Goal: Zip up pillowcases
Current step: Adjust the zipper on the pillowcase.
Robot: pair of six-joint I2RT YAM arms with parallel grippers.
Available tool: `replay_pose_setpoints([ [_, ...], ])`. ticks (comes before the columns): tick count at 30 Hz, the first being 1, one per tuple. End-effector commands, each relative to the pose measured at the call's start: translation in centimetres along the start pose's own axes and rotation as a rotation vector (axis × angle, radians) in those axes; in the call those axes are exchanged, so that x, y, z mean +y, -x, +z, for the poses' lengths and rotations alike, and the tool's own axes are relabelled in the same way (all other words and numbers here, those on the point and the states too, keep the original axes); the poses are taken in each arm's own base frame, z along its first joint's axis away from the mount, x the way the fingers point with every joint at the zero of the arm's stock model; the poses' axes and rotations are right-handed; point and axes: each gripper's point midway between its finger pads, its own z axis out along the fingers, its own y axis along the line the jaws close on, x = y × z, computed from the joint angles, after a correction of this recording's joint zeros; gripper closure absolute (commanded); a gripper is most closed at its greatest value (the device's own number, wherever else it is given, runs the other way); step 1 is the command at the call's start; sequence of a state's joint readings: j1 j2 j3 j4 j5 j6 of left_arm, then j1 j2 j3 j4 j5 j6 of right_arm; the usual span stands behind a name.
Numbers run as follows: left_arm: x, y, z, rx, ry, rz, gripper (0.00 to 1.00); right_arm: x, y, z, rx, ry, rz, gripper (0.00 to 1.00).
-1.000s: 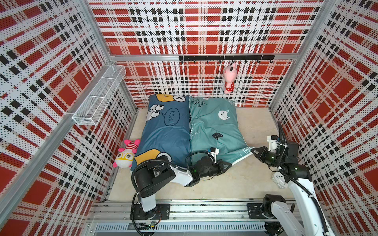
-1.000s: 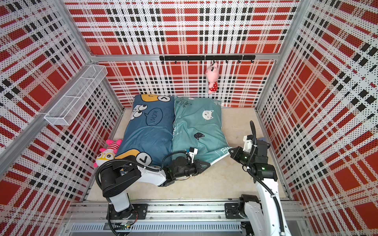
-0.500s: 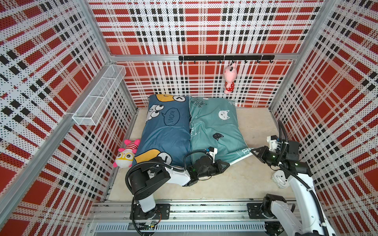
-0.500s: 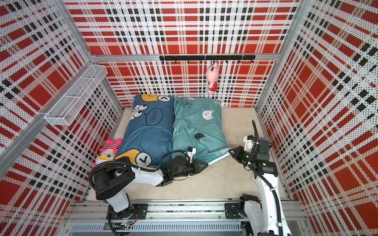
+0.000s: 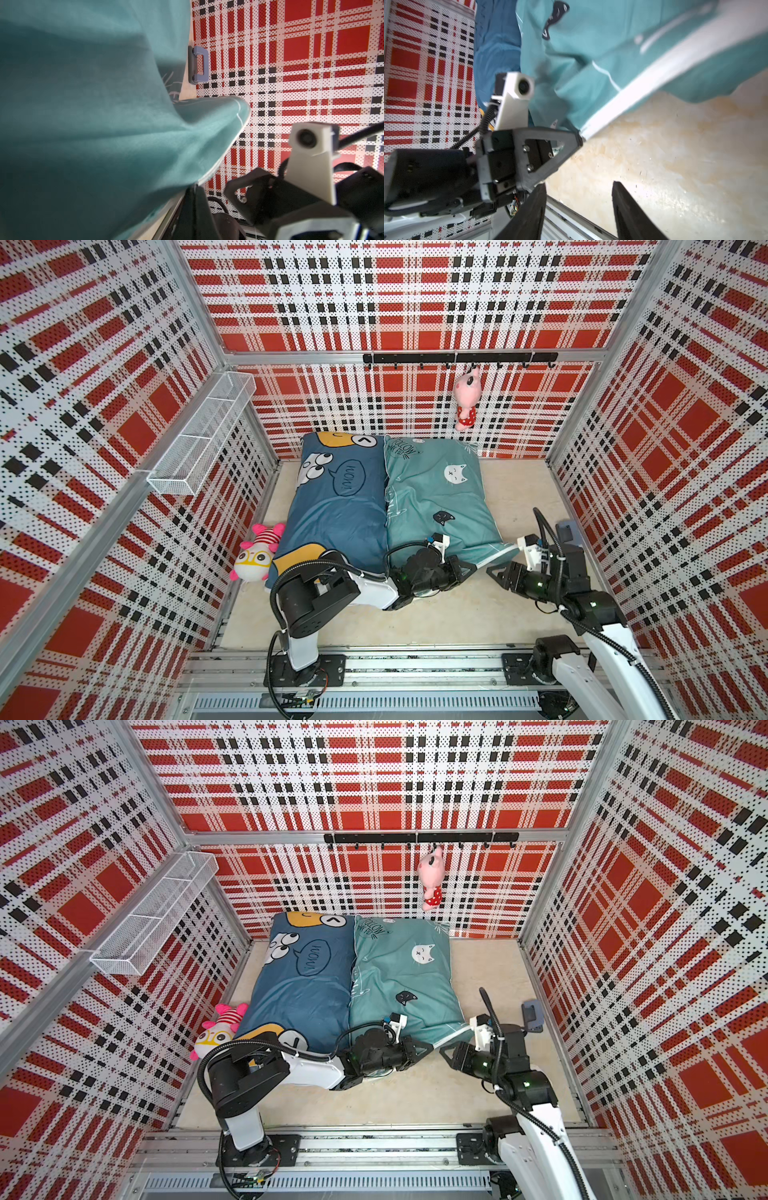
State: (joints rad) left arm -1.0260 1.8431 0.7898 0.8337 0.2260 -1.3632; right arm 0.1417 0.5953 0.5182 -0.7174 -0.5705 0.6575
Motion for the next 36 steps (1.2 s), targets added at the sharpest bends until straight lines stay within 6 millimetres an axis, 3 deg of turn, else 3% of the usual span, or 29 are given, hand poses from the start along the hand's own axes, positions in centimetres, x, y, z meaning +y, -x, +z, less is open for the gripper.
replay_pose_setpoints([
  [1, -2.1, 0.7, 0.3, -0.009, -0.096, -0.040, 1.00, 0.8, -0.1, 1.3, -0.018, 0.086, 0.031, 0.44],
  [5, -3.0, 0.9, 0.5, -0.013, -0.132, -0.062, 1.00, 2.6, -0.9, 3.4, -0.033, 0.224, -0.015, 0.45],
  [9, -3.5, 1.1, 0.6, -0.010, -0.158, -0.089, 1.00, 3.0, -1.4, 5.2, -0.056, 0.344, -0.002, 0.51],
  [13, -3.5, 1.1, 0.7, -0.005, -0.161, -0.101, 1.00, 3.4, -0.7, 5.5, -0.109, 0.389, -0.036, 0.52],
  [29, -4.5, 1.4, 0.6, -0.005, -0.218, -0.164, 1.00, 4.2, 1.7, 6.8, -0.241, 0.487, -0.086, 0.41],
  [36, -5.5, 2.0, 0.4, -0.019, -0.265, -0.210, 1.00, 5.4, 2.6, 7.9, -0.261, 0.542, -0.087, 0.43],
])
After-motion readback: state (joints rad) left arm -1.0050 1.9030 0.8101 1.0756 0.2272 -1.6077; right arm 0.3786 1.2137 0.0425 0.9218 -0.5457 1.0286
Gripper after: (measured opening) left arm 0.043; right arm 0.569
